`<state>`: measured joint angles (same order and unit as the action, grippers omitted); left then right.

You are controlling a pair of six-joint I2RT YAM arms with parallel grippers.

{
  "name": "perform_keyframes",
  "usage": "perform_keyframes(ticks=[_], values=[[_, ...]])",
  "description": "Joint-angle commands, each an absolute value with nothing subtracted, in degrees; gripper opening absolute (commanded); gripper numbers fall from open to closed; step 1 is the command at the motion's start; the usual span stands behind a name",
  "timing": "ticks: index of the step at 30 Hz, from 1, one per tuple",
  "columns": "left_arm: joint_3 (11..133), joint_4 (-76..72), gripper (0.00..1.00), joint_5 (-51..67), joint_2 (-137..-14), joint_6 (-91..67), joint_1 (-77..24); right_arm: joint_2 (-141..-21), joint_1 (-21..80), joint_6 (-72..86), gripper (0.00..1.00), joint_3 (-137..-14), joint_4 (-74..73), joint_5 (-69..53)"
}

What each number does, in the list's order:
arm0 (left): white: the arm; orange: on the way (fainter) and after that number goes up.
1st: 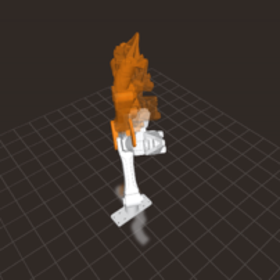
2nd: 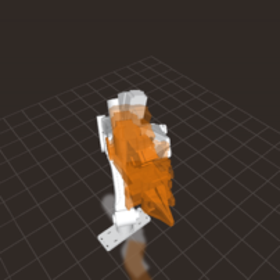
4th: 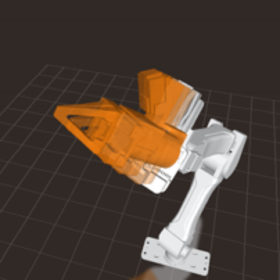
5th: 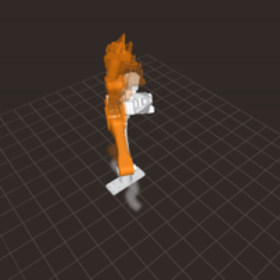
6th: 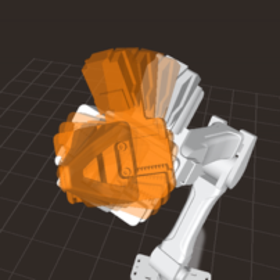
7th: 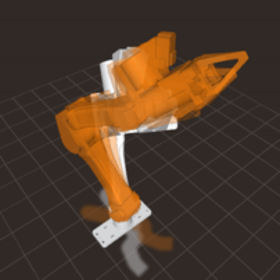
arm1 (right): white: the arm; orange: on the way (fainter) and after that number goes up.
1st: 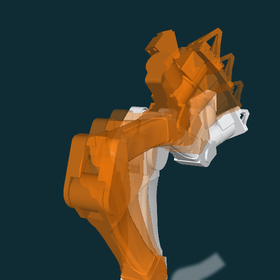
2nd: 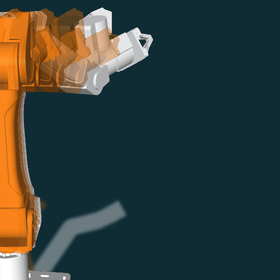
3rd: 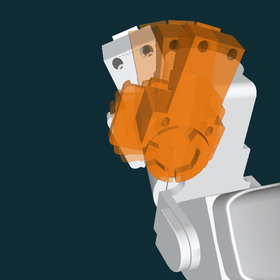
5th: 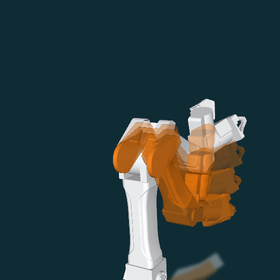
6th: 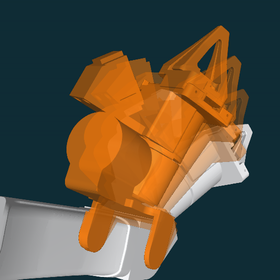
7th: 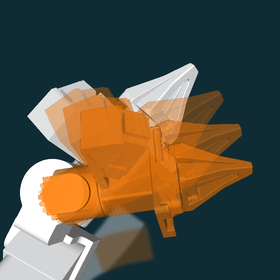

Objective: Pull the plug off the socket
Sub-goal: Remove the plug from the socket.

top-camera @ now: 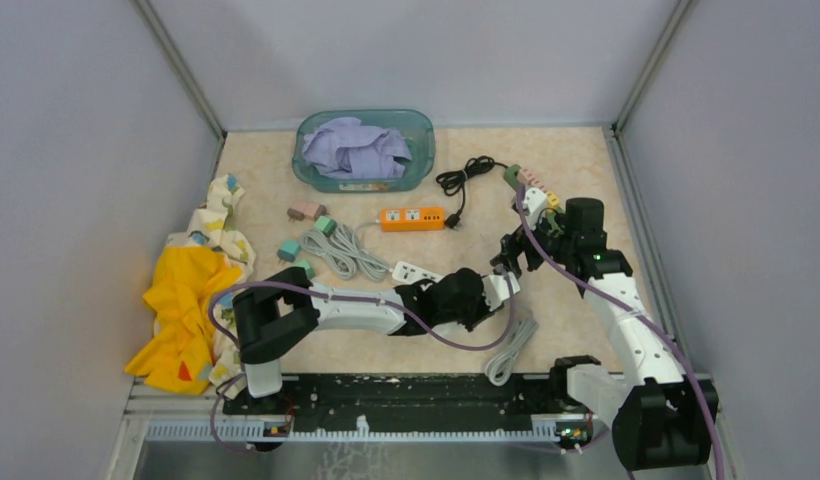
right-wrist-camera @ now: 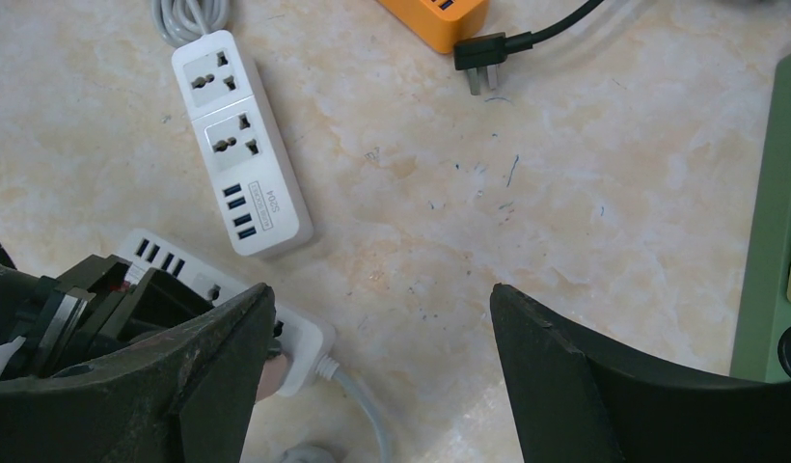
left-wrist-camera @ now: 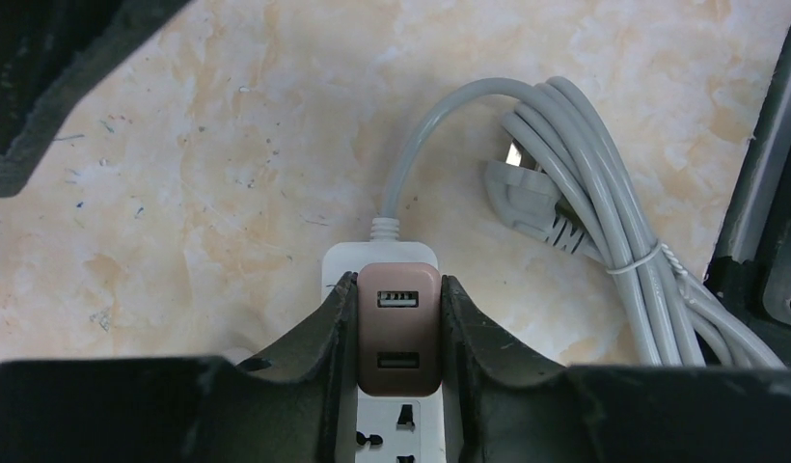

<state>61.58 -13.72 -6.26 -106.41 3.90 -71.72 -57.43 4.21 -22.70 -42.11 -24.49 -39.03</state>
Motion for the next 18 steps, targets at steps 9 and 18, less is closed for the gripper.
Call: perform_keyframes(ticks=[9,18], values=[[57.2,-13.6,0.01,-3.5,-99.5,7.7,-71.0,-57.0,3.6,-23.3,0.84,-43.8,-22.8,-40.6],[38.1,-27.7,0.01,1.7,-84.0,11.4,-70.6,-56.1,3.7,-30.0,0.91,-42.5,-25.0,-51.9]])
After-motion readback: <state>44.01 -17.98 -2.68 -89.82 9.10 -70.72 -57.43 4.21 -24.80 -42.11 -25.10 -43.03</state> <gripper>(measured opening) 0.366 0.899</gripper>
